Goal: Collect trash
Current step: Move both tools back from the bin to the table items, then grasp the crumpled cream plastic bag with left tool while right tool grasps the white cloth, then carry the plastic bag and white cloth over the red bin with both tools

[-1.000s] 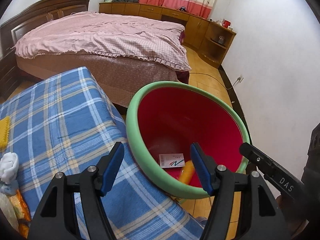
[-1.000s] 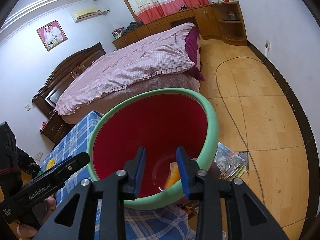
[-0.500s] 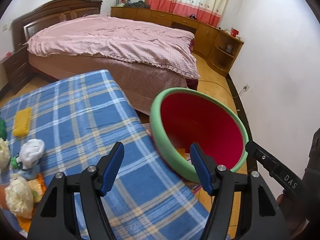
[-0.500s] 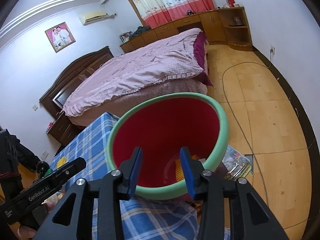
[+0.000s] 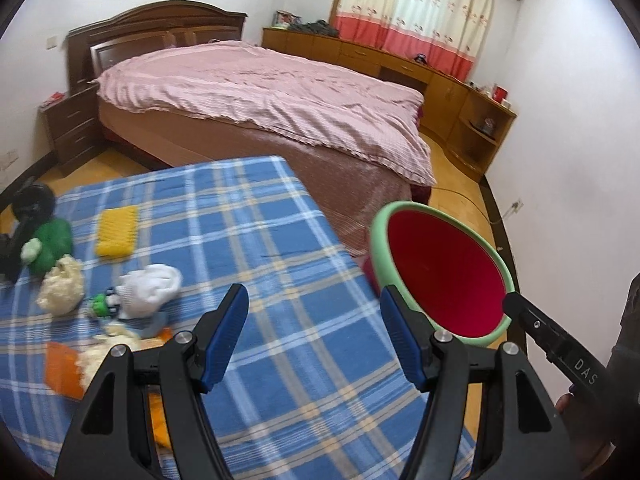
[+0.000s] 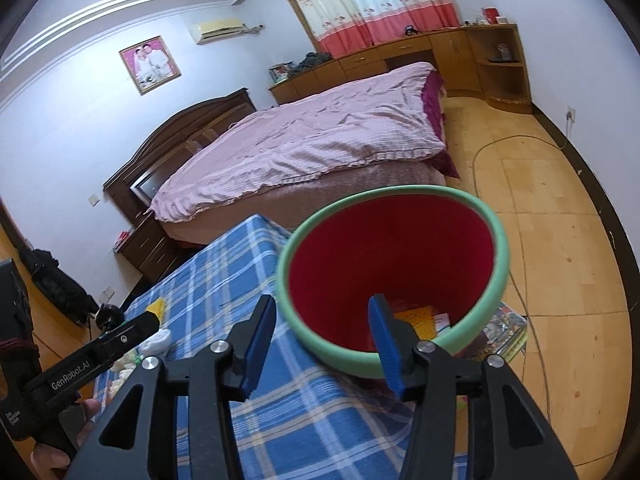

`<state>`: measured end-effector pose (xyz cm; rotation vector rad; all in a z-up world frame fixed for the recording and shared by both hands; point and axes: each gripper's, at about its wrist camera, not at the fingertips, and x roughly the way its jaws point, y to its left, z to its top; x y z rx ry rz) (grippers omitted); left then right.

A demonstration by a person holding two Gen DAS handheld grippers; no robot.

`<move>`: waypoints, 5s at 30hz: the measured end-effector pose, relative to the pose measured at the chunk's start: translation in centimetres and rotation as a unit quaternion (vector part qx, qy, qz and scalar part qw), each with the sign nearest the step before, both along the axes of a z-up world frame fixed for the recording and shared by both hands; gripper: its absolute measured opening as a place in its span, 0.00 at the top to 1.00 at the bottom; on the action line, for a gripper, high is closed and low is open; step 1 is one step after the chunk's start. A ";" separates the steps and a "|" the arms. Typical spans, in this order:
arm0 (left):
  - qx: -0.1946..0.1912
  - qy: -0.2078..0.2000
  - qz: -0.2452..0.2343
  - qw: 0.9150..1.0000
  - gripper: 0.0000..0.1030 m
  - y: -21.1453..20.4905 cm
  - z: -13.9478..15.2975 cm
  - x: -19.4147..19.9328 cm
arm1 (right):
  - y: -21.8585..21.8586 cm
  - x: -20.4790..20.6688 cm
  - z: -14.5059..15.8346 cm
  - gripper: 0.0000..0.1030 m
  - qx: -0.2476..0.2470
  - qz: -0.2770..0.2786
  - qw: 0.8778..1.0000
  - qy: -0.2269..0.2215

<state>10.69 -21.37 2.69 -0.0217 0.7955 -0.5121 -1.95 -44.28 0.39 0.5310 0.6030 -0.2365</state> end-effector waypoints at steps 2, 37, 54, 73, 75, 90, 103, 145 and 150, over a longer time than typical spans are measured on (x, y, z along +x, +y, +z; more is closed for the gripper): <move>0.001 -0.004 0.012 1.000 0.34 1.1 0.3 0.0 | 0.8 0.3 0.2 0.48 -0.002 0.008 1.000 -0.001; 0.044 0.036 0.222 0.973 0.34 21.1 -3.1 6.9 | 15.6 13.1 -0.5 0.39 -0.013 0.175 0.984 0.031; 0.028 0.096 0.215 0.972 0.34 21.0 -8.2 10.9 | 17.9 16.9 -3.1 0.39 -0.014 0.194 0.979 0.067; -0.034 0.101 0.186 0.977 0.51 21.5 -9.2 11.2 | 22.2 19.7 -5.5 0.38 -0.028 0.244 0.964 0.100; -0.043 0.103 0.181 0.977 0.55 21.5 -9.2 11.1 | 22.4 20.0 -6.0 0.38 -0.027 0.245 0.963 0.106; -0.049 0.120 0.187 0.974 0.72 21.4 -9.8 11.1 | 23.0 21.1 -7.9 0.67 -0.011 0.258 0.959 0.119; -0.065 0.068 0.191 0.977 0.72 22.1 -6.0 7.8 | 20.5 18.4 -4.3 0.73 -0.014 0.221 0.973 0.061; -0.047 0.009 0.027 0.999 0.72 7.3 1.7 0.3 | 5.6 3.3 3.2 0.72 -0.020 0.042 0.998 -0.046; -0.039 0.021 -0.005 0.999 0.72 3.6 1.2 0.4 | 2.9 2.5 2.3 0.72 -0.009 0.016 0.999 -0.037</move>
